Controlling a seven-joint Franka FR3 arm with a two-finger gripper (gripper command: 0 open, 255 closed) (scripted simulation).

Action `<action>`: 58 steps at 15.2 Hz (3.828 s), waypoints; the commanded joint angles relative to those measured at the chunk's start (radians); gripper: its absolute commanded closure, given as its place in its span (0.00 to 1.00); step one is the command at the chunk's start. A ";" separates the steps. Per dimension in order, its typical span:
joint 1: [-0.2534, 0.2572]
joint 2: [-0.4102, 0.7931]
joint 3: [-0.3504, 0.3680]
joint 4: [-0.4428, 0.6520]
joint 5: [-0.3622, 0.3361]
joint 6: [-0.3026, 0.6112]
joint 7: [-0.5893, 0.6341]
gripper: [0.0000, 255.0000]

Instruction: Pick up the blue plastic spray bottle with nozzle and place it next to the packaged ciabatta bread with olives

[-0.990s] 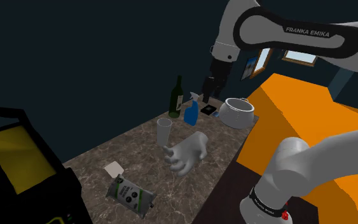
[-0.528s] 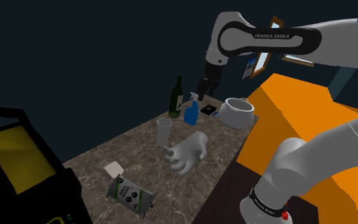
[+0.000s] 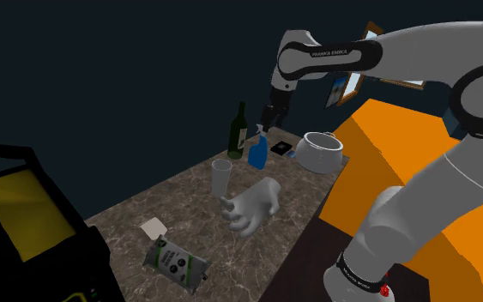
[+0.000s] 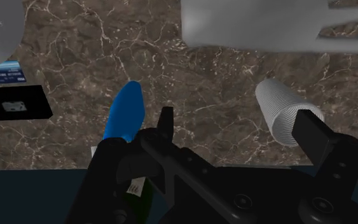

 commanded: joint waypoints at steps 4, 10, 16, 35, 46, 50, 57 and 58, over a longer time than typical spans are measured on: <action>-0.026 0.167 -0.060 0.112 0.020 0.052 -0.089 0.00; -0.069 0.381 -0.110 0.291 0.075 0.077 -0.191 0.00; -0.130 0.587 -0.130 0.500 0.139 0.063 -0.273 0.00; -0.131 0.612 -0.125 0.432 0.150 0.154 -0.280 1.00; -0.131 0.596 -0.128 0.477 0.143 0.094 -0.276 1.00; -0.131 0.586 -0.130 0.518 0.139 0.044 -0.273 1.00; -0.134 0.579 -0.132 0.601 0.135 -0.047 -0.270 1.00; -0.135 0.578 -0.133 0.615 0.134 -0.061 -0.269 1.00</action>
